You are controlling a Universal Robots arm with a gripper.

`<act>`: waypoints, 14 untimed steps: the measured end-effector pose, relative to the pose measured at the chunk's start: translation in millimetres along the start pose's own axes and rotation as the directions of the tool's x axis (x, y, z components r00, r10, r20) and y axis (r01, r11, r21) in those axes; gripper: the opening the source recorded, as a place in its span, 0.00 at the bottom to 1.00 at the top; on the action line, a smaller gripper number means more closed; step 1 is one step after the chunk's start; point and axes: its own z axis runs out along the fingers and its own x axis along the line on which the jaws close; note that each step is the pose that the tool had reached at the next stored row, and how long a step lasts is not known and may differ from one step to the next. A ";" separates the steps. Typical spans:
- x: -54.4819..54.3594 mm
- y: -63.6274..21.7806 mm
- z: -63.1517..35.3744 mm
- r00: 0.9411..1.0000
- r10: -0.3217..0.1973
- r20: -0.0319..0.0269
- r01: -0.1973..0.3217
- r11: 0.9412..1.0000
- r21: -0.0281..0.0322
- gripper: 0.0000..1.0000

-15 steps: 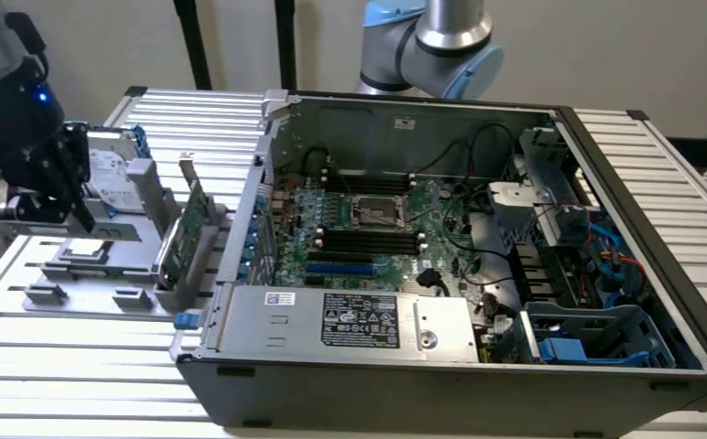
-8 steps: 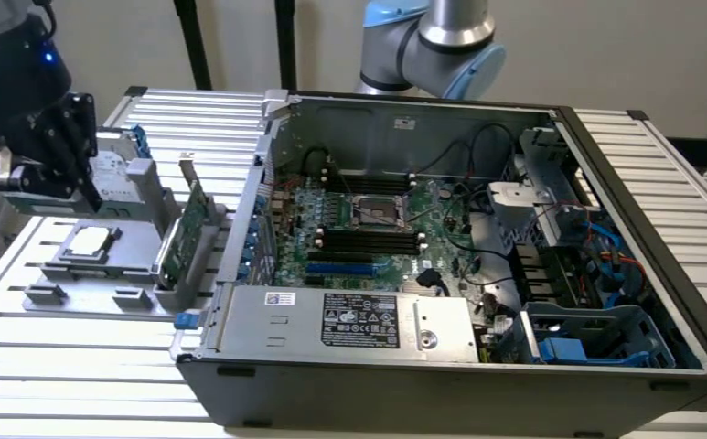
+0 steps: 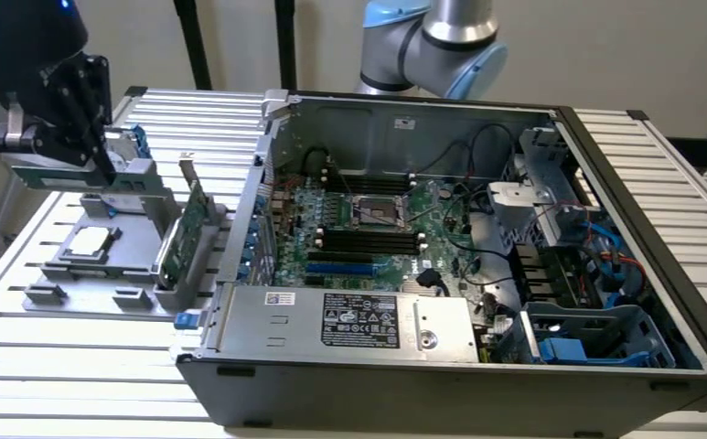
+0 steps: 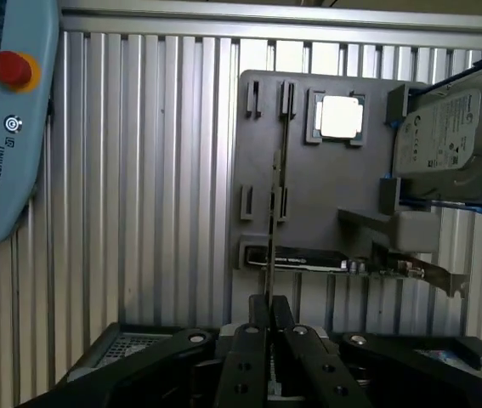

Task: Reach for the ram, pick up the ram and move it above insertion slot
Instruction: 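Pick up the ram and move it above insertion slot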

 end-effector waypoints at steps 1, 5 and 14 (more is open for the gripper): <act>0.0 -4.6 -3.5 1.000 0.000 0.000 0.000 1.000 -0.001 0.13; 0.3 -22.5 -9.5 1.000 -0.001 0.004 0.001 1.000 -0.003 0.13; 1.3 -63.5 -10.6 1.000 -0.001 0.029 0.002 1.000 -0.002 0.13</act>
